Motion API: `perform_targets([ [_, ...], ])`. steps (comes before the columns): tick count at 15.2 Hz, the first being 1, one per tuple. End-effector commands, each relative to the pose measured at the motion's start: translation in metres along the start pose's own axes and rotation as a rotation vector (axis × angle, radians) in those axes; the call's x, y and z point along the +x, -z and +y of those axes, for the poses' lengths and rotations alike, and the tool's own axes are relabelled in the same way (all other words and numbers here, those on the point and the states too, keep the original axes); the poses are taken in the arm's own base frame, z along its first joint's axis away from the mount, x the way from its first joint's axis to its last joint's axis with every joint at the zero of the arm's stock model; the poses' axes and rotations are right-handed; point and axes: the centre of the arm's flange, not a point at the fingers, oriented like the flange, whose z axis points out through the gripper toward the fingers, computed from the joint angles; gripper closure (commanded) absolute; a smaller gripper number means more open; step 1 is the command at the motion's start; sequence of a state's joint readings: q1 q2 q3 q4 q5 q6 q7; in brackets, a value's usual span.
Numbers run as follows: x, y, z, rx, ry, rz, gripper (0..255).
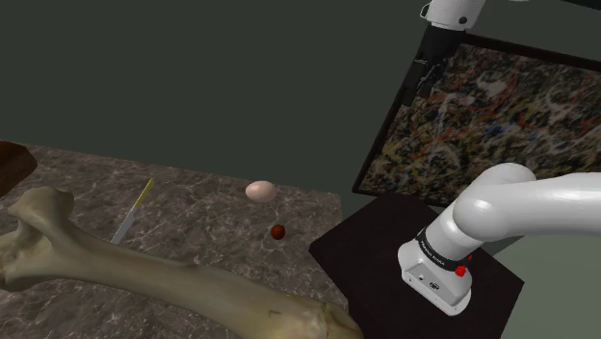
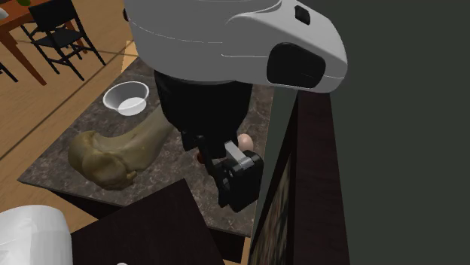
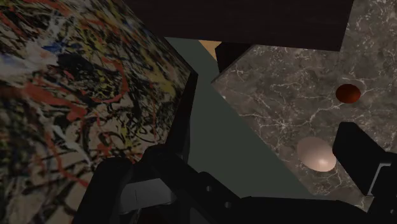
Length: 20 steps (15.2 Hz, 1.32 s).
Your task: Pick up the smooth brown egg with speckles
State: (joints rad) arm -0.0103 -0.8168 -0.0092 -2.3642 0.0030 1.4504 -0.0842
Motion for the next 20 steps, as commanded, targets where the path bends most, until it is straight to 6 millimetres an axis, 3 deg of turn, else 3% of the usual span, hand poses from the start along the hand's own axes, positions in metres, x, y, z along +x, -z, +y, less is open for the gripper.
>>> perform_targets([
  [1,0.0,0.0,0.0,0.0,0.0,0.0,0],
  [20,0.065,-0.198,-0.136,0.032,-0.004,-0.004,0],
])
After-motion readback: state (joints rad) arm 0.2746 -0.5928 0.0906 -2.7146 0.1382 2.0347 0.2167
